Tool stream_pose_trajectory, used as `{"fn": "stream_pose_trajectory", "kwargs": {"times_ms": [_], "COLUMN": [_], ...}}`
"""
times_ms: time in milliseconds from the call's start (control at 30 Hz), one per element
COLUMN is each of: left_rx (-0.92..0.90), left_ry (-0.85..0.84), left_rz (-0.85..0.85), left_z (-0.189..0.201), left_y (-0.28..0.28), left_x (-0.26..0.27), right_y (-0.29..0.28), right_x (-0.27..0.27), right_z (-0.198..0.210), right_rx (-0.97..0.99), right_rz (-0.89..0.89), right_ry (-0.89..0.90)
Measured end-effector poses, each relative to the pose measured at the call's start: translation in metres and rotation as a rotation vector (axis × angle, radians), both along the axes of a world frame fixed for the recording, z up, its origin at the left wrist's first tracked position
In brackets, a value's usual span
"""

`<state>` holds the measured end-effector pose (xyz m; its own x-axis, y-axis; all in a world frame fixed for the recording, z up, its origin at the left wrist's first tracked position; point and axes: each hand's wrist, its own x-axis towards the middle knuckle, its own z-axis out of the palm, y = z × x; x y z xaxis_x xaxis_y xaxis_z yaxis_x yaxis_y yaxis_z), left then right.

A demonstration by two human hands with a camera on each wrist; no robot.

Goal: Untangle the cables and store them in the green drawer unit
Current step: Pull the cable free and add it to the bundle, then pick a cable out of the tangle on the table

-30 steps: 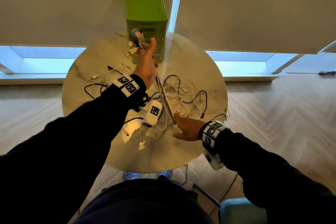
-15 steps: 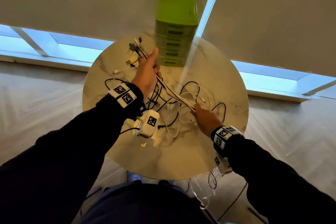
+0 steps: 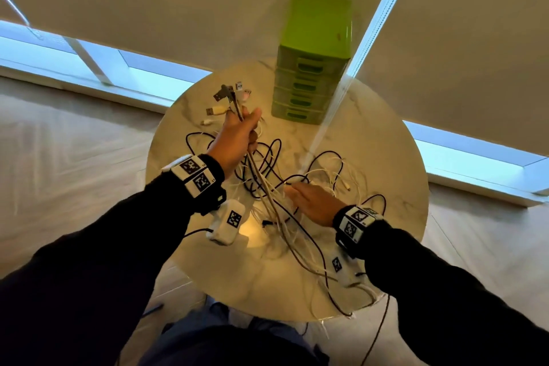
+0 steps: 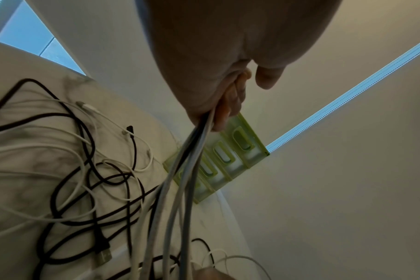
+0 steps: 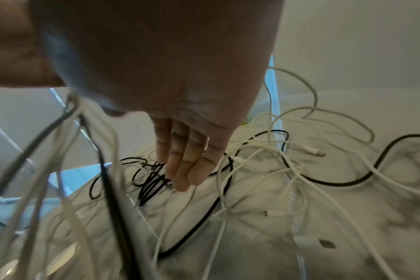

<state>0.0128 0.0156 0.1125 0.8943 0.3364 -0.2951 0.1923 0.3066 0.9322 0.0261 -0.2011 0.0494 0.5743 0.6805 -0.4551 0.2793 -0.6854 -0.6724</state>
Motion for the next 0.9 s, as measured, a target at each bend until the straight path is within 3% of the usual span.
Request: {"fn": "stream_pose_trajectory", "kwargs": {"times_ms": [133,333,600,900], "left_rx": [0.086,0.122,0.106,-0.104], "left_ry": [0.067,0.093,0.087,-0.029], "left_rz": [-0.019,-0.046,-0.064,-0.120], "left_z": [-0.006,-0.008,-0.009,-0.010], "left_y": [-0.006,-0.011,-0.012,-0.006], "left_x": [-0.007,-0.016,-0.021,-0.018], "right_y": [0.010,0.029,0.032,-0.016], "right_x": [0.012,0.001,-0.008,0.019], "right_z": [-0.030,-0.060,-0.077,0.015], "right_rx": [-0.241,-0.375,-0.466,-0.040], "right_rz": [0.128,0.267,0.316,0.061], "right_ry": [-0.080,-0.139,-0.185,-0.117]}}
